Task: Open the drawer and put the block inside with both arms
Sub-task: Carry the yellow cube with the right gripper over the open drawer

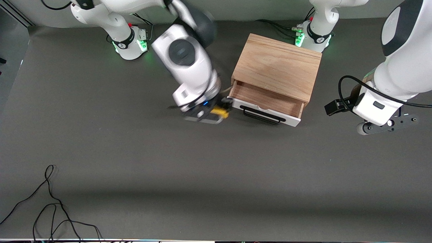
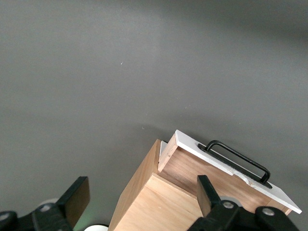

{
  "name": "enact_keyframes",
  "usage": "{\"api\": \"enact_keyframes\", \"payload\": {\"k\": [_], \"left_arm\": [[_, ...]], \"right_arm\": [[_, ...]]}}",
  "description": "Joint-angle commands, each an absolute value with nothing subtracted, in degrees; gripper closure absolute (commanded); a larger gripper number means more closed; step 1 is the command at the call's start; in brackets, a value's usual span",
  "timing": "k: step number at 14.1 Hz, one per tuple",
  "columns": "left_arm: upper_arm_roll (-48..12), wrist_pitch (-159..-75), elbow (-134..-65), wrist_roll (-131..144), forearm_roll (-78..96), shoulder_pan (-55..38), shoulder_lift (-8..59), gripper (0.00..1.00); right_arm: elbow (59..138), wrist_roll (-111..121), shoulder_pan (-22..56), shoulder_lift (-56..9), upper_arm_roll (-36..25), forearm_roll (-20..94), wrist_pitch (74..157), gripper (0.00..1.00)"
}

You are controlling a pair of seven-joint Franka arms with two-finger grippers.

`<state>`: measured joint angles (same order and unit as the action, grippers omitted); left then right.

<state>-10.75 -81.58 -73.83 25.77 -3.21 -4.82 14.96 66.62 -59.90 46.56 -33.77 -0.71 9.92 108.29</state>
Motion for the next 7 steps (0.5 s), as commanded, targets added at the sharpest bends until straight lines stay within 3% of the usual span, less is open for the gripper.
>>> {"api": "enact_keyframes", "payload": {"k": [1, 7], "left_arm": [[-10.9, -80.8, -72.9, 24.7, -3.7, -4.7, 15.1, 0.01], [-10.8, -80.8, -72.9, 24.7, -3.7, -4.6, 15.1, 0.01]], "right_arm": [[62.7, -69.2, 52.2, -37.7, -1.7, 10.6, 110.1, 0.85], [63.0, -80.5, 57.1, -42.9, -1.8, 9.8, 112.3, 0.85]]}}
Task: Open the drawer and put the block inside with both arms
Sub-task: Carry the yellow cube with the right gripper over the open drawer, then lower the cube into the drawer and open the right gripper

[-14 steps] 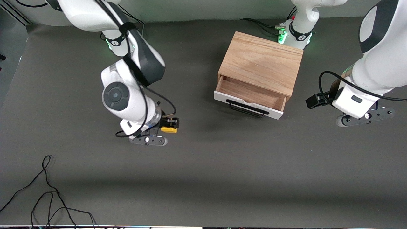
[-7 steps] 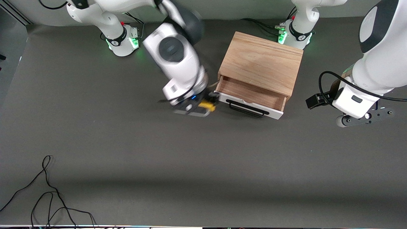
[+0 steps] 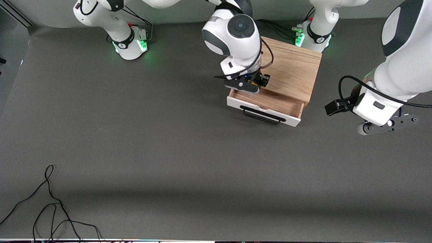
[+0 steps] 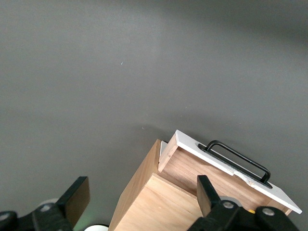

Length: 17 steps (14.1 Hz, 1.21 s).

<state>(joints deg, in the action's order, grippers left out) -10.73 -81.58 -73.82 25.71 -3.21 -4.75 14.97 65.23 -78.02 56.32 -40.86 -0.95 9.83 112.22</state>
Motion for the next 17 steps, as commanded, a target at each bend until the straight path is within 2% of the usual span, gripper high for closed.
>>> {"api": "enact_keyframes", "payload": {"k": [1, 8, 9, 11, 12, 13, 14, 15, 17], "left_arm": [[-10.8, -80.8, -72.9, 24.7, -3.7, -4.6, 15.1, 0.01], [-10.9, -80.9, -72.9, 24.6, -3.6, -3.5, 15.1, 0.01], [-10.9, -80.9, -72.9, 24.6, -3.6, -3.5, 15.1, 0.01], [-10.9, -80.9, -72.9, 24.6, -3.6, -3.5, 15.1, 0.01], [-10.9, -80.9, -72.9, 24.6, -3.6, -3.5, 15.1, 0.01], [-10.9, -80.7, -72.9, 24.5, -3.6, -3.5, 15.1, 0.01], [-10.9, -80.6, -72.9, 24.5, -3.5, -3.4, 15.1, 0.01], [-10.9, -80.5, -72.9, 24.5, -3.6, -3.3, 15.0, 0.01], [-10.8, -79.8, -72.4, 24.5, -3.7, -3.3, 14.9, 0.01]], "right_arm": [[63.0, -80.5, 57.1, -43.3, -1.8, 9.8, 112.3, 0.85], [63.0, -80.1, 56.9, -44.1, -2.0, 8.8, 112.4, 0.85], [63.0, -80.1, 56.9, -44.4, -2.0, 8.7, 112.4, 0.83], [63.2, -80.1, 57.0, -44.6, -2.0, 7.5, 112.4, 0.73], [63.2, -80.1, 57.1, -45.2, -2.0, 6.4, 113.0, 0.73], [63.2, -80.1, 57.1, -45.3, -2.0, 6.2, 113.5, 0.66], [63.2, -80.2, 57.1, -45.4, -1.9, 6.1, 113.9, 0.24], [63.2, -80.3, 57.1, -45.3, -1.9, 6.1, 113.9, 0.0], [63.0, -80.5, 57.2, -45.0, -1.9, 6.1, 113.9, 0.0]]}}
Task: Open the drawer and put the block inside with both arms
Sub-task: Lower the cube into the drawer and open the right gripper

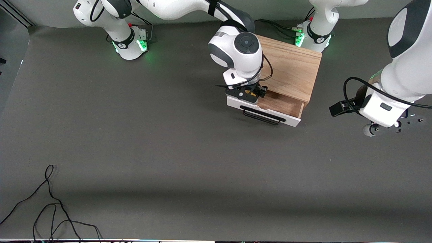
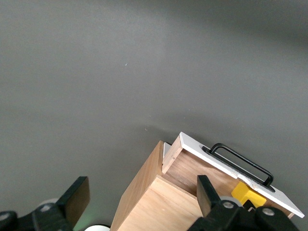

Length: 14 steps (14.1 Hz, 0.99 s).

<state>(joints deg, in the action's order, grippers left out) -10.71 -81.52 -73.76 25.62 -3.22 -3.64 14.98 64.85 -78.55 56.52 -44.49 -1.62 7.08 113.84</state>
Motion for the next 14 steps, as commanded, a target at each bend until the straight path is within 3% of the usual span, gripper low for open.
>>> {"api": "enact_keyframes", "payload": {"k": [1, 7, 14], "left_arm": [[-10.8, -78.9, -71.8, 24.2, -3.7, -3.3, 14.9, 0.01], [-10.9, -75.2, -70.9, 17.5, -2.9, 2.0, 13.8, 0.01], [-11.0, -74.7, -71.4, 11.5, -3.0, 4.7, 13.3, 0.01]], "right_arm": [[62.9, -80.3, 57.2, -44.7, -1.9, 6.1, 113.9, 0.0], [63.5, -76.5, 54.1, -36.1, -2.5, 6.0, 112.4, 0.0], [70.1, -55.0, 40.5, -23.1, -5.9, 6.3, 104.6, 0.0]]}}
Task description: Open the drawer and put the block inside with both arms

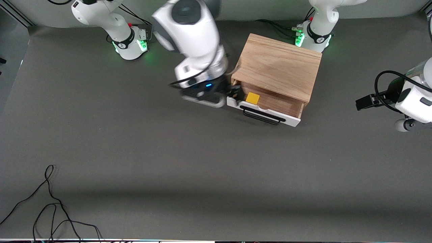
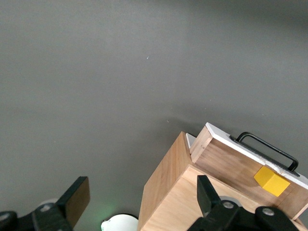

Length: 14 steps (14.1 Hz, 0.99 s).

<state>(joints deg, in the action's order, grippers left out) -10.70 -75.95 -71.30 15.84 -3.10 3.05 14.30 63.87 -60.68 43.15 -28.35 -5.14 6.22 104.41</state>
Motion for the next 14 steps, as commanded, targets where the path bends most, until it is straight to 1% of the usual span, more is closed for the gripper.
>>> {"api": "enact_keyframes", "payload": {"k": [1, 2, 3, 4, 6, 7, 8, 10, 11, 12, 14], "left_arm": [[-10.9, -74.9, -71.3, 10.8, -2.9, 5.1, 13.3, 0.01], [-10.6, -75.8, -71.9, 10.8, -2.9, 5.2, 12.5, 0.01], [-10.5, -77.1, -74.4, 11.7, -3.2, 4.3, 10.6, 0.01], [-10.5, -80.6, -78.5, 11.9, -3.9, 3.1, 7.1, 0.01], [-8.7, -87.8, -87.7, 12.7, -4.7, 0.5, 1.7, 0.01], [-8.4, -90.8, -90.8, 12.8, -4.8, -0.1, -0.7, 0.01], [-8.4, -92.5, -92.0, 12.8, -4.8, -0.2, -1.3, 0.01], [-8.4, -95.5, -91.6, 11.7, -4.0, 0.3, -1.3, 0.01], [-8.2, -95.0, -91.0, 11.4, -3.9, 0.3, -1.8, 0.01], [-8.3, -94.6, -91.1, 10.5, -3.7, -0.2, -2.5, 0.01], [-8.7, -91.4, -89.2, 11.9, -3.4, -0.4, -2.4, 0.01]], "right_arm": [[72.5, -52.0, 37.9, -20.8, -6.1, 6.4, 104.6, 0.0], [74.9, -46.8, 35.2, -18.4, -6.5, 6.4, 104.4, 0.0], [77.7, -40.3, 32.5, -15.8, -6.9, 6.4, 103.5, 0.0], [80.4, -34.5, 30.3, -13.6, -7.8, 6.5, 103.3, 0.0], [86.2, -27.1, 29.7, -8.9, -12.1, 6.2, 103.3, 0.0], [88.7, -22.7, 29.2, -6.5, -13.3, 6.2, 103.2, 0.0], [90.9, -18.2, 26.6, -4.4, -13.4, 6.1, 102.9, 0.0], [93.2, -10.9, 21.6, -1.0, -12.3, 6.1, 100.2, 0.0], [93.5, -9.2, 19.9, 0.1, -12.1, 5.9, 98.7, 0.0], [93.7, -7.0, 17.5, 0.9, -10.2, 5.1, 97.9, 0.0], [93.9, -4.3, 6.8, 1.8, -0.1, 2.4, 96.0, 0.0]]}}
